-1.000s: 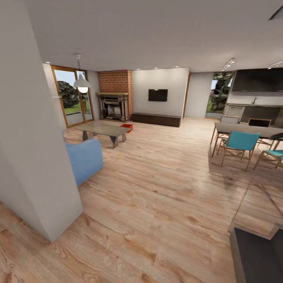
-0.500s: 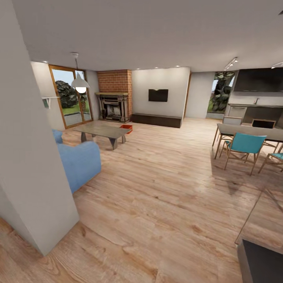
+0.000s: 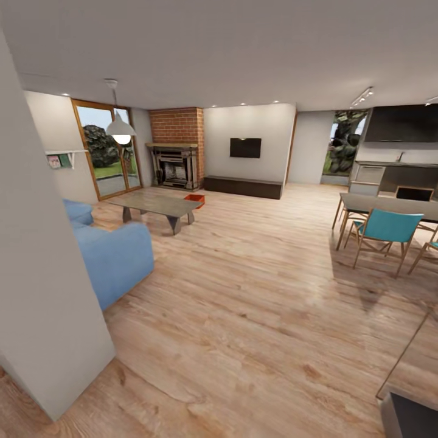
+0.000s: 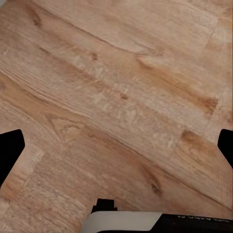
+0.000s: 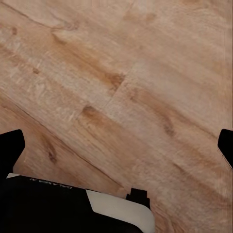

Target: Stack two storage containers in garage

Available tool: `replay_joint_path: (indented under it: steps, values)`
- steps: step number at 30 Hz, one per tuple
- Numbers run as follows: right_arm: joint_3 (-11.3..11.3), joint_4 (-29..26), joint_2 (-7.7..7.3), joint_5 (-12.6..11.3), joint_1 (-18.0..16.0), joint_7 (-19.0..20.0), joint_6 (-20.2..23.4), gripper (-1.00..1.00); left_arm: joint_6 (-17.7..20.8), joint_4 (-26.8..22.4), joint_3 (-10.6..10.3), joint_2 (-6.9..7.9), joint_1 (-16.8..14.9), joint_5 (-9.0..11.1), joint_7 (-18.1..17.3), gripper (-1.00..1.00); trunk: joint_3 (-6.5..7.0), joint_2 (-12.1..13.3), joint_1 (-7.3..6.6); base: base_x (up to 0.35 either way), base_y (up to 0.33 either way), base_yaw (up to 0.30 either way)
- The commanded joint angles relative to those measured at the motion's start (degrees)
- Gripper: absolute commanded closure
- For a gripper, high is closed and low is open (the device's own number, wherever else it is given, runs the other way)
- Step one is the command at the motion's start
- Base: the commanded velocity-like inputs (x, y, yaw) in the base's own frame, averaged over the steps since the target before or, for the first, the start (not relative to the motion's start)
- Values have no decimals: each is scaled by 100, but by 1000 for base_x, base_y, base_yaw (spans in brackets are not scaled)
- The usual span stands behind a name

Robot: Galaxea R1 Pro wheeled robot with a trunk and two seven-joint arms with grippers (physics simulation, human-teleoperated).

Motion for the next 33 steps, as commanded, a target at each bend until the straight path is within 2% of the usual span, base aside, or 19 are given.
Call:
replay_joint_path:
  steps: [1, 33]
  values:
    - [-54, 20, -4, 56, -8, 9, -36, -100, -36, 25, 6, 0, -7, 26, -9, -100, -9, -9, 6, 322, 0, 0]
    - [-50, 20, -2, 56, -8, 9, -36, -100, -34, 29, 6, -9, -11, 26, 97, -100, -9, -9, 6, 322, -44, 0]
